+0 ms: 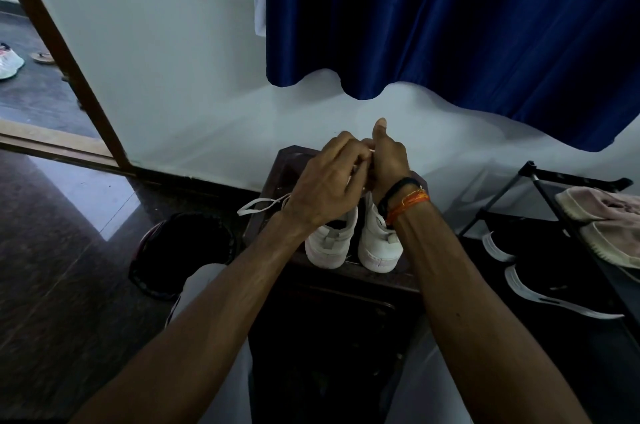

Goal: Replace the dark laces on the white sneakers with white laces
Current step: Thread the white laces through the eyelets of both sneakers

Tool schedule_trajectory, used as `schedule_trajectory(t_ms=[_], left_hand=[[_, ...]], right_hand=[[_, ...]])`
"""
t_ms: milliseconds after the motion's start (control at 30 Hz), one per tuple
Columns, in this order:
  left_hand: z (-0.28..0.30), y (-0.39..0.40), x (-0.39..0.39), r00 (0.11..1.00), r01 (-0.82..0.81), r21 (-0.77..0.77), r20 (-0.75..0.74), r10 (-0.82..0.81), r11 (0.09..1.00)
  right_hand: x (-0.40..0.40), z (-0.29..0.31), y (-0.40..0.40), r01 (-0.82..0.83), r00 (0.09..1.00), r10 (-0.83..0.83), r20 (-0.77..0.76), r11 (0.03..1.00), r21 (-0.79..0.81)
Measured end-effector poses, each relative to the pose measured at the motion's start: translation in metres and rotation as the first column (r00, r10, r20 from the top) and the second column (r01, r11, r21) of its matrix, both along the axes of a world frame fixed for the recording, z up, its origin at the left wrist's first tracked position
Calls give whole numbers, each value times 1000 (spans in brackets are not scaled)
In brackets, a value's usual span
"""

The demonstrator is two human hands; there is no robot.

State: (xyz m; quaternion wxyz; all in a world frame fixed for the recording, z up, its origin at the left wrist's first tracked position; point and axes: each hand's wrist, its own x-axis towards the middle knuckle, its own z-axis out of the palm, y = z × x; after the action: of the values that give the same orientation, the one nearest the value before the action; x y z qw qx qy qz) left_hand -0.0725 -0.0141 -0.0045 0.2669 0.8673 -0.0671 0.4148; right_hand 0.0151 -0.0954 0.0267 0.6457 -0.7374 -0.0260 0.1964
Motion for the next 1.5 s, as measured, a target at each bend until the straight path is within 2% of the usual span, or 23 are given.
schedule_trajectory(t_ms=[133,233,367,467,567,700,867,1033,1233,1400,1500], left_hand=[[-1,19,1,996,-85,-251,-39,78,964],[-2,28,2,990,-91,-358,-131,47,929],[-4,30,-1,963,-106,-494,-268,-35,863],[-9,33,-5,929,-162,-484,-369,-33,860],[-20,34,-13,880,-271,-415,-473,48,869],[-39,31,-23,808,-355,-394,-585,67,848],[-50,27,-24,827,-410,-380,-538,162,829],[-55,26,-25,848,-443,-526,-508,150,726],[-53,21,-29,866,-450,-655,-487,116,608],[-51,20,-32,866,-452,-675,-490,104,582],[-50,23,-33,868,-435,-685,-491,70,584]], right_hand=[[2,5,-17,-221,956,216,199,975,2],[8,1,-24,-342,891,336,306,939,-37],[14,3,-29,-359,764,473,439,877,-319],[12,0,-30,-279,714,516,474,830,-483],[5,-6,-25,-270,700,546,461,800,-536],[-3,-18,-18,-252,668,595,447,746,-616],[-5,-27,-16,-181,626,630,460,691,-699],[-3,-37,-14,-54,559,668,492,621,-782],[-12,-44,-9,-28,569,593,569,706,-708],[-19,-49,-6,-23,586,581,565,709,-705],[-21,-54,-6,-27,615,532,582,752,-658]])
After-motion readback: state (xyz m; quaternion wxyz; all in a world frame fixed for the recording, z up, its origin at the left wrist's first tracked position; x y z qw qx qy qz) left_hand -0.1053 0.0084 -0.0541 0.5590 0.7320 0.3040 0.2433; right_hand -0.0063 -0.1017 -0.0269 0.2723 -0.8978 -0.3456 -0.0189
